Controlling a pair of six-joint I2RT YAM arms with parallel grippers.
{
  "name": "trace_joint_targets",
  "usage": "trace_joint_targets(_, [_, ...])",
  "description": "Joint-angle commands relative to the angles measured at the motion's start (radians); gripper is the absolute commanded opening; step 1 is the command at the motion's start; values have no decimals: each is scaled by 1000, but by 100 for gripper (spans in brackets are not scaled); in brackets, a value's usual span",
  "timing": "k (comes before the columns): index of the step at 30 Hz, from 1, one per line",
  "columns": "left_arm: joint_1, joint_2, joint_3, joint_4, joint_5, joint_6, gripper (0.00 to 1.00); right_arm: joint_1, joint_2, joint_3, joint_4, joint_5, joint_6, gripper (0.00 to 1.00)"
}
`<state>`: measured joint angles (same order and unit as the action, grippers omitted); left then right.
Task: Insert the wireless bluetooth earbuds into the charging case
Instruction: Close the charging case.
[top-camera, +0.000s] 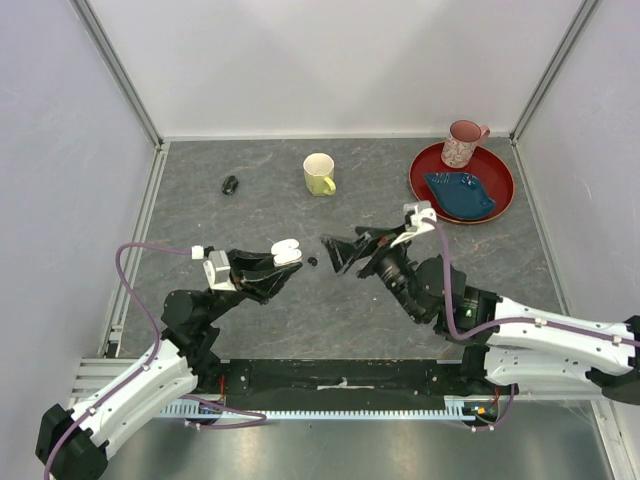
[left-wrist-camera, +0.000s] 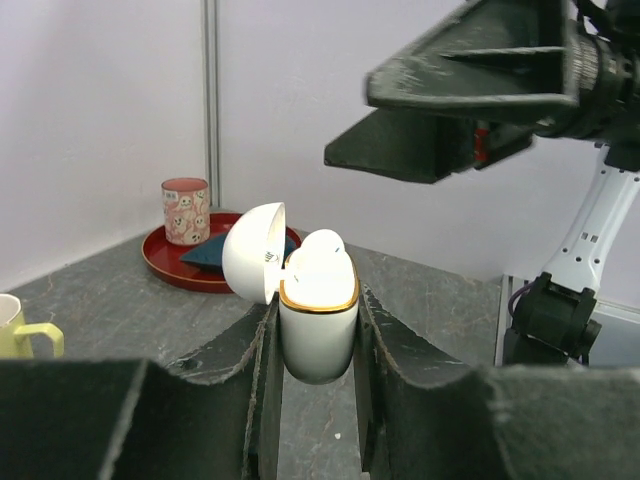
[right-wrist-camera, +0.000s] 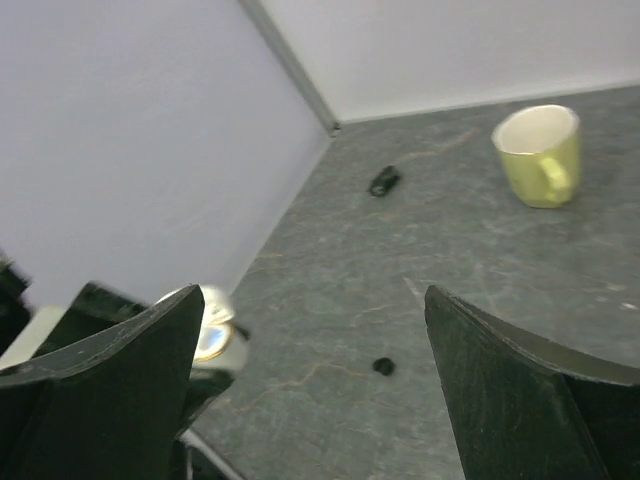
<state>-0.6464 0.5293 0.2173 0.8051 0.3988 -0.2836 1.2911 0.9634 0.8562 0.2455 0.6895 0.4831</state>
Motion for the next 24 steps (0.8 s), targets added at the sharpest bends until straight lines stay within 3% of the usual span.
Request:
trace_joint_targets(1, [-1, -11, 10, -24, 20, -11, 2, -133, -34, 107, -303, -49, 121, 98])
trace_joint_targets(10, [-1, -8, 24, -72, 48, -15, 2, -421, 164, 337, -690, -450, 173, 98])
trace_joint_targets(14, [-1, -8, 31, -89, 63, -16, 2, -441, 172, 365, -692, -498, 195, 98])
trace_joint_targets(20, [-1, -20, 30, -104, 92, -15, 2, -443, 54, 238, -459, -547, 175, 98])
trace_joint_targets(24, [-1, -12, 37, -110, 129, -15, 2, -443, 115, 294, -486, -649, 195, 98])
